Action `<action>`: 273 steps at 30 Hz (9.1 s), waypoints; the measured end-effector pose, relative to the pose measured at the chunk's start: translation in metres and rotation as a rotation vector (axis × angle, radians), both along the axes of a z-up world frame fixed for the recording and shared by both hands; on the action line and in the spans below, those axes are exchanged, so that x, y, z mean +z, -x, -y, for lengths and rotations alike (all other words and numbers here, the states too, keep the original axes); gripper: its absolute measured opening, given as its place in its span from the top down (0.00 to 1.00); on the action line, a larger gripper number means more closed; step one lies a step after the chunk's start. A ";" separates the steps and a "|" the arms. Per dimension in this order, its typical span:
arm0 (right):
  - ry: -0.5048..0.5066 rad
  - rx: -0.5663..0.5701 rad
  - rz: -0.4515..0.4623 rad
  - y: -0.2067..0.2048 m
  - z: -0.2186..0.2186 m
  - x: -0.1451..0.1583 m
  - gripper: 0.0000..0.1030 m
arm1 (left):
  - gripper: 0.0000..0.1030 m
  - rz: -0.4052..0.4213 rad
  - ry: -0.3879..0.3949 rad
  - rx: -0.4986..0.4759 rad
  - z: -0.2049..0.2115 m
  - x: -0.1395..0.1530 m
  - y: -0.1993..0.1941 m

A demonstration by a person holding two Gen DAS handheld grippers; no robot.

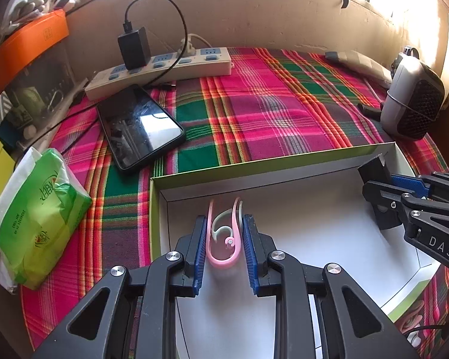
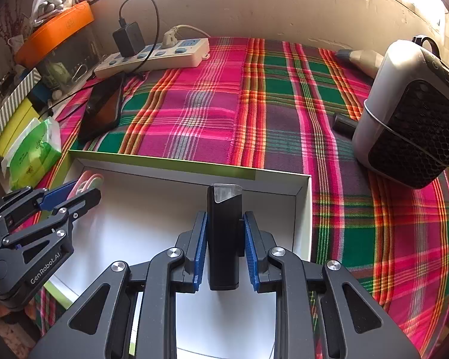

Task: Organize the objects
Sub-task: 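Lift and carry the pink clip and black device over the white box, then open the left gripper to drop the pink clip while the right releases the black device, then withdraw both grippers from the box toward the walnuts, then close the right gripper on a walnut while the left gripper grasps another walnut, then lift both walnuts and carry them over the white box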

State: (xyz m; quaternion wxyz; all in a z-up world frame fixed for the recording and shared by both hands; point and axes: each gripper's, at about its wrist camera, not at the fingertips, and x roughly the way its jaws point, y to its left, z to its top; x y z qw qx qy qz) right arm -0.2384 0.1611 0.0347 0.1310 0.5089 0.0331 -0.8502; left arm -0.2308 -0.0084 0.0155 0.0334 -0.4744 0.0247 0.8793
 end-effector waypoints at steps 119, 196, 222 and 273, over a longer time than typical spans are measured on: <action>0.121 -0.018 -0.223 -0.220 -0.015 -0.002 0.61 | 0.70 -0.083 -0.149 -0.068 0.011 -0.007 -0.197; 0.080 0.029 -0.205 -0.223 0.001 -0.016 0.68 | 0.74 -0.085 -0.085 -0.130 -0.005 -0.010 -0.154; 0.063 0.025 -0.216 -0.226 0.001 -0.015 0.68 | 0.74 -0.098 -0.065 -0.124 -0.006 -0.008 -0.167; 0.098 0.031 -0.318 -0.191 -0.011 0.040 0.68 | 0.74 -0.184 -0.073 -0.130 -0.021 0.043 -0.155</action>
